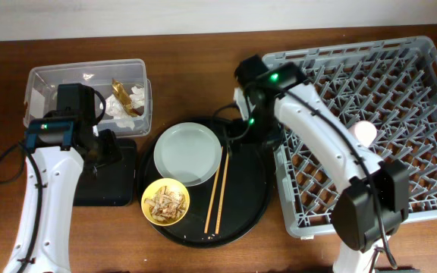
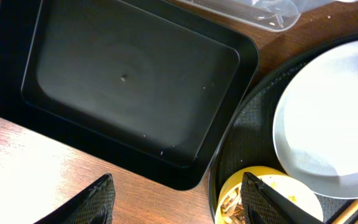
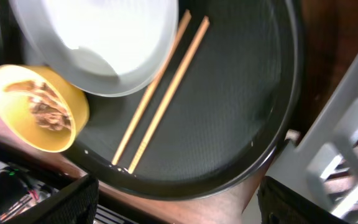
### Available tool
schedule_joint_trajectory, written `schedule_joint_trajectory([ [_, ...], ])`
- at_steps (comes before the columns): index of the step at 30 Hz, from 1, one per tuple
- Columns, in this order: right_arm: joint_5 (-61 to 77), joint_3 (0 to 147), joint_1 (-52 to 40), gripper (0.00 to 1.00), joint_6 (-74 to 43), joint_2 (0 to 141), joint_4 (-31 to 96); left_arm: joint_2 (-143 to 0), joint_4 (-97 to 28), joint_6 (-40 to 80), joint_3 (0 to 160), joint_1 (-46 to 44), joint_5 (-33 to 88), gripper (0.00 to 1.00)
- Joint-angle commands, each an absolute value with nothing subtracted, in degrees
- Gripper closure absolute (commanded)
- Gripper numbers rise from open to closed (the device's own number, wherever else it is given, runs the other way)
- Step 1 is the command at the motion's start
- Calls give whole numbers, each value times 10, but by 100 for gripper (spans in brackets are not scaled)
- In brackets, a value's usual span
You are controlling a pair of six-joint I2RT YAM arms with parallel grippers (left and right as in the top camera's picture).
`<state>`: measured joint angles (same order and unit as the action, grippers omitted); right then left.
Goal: Sort waste into correct bins and load items into the dishwasher rack
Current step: 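Move right gripper to the chopsticks on the round tray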
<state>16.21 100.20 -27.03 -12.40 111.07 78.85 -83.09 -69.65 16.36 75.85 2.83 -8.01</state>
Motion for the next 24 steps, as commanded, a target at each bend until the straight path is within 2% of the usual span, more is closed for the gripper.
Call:
schedule_joint_trajectory([
  [1, 139, 922, -300, 18, -192, 1119, 763, -824, -696, 171, 760, 32, -88, 35],
  [6, 122, 811, -369, 20, -235, 1119, 645, -824, -695, 171, 760, 32, -88, 35],
  [14, 94, 705, -433, 21, -341, 1119, 533, -824, -695, 171, 760, 32, -88, 35],
  [18, 78, 676, -434, 30, -368, 1119, 501, -824, -695, 171, 760, 32, -88, 35],
  [20, 68, 676, -434, 41, -370, 1119, 502, -824, -695, 171, 760, 32, -88, 35],
  [21, 67, 676, -434, 53, -370, 1119, 504, -824, -695, 171, 760, 32, -88, 35],
  [22, 61, 676, -434, 58, -376, 1119, 506, -824, -695, 171, 760, 32, -88, 35],
  [24, 40, 676, -434, 58, -399, 1119, 517, -824, -695, 171, 760, 32, -88, 35],
])
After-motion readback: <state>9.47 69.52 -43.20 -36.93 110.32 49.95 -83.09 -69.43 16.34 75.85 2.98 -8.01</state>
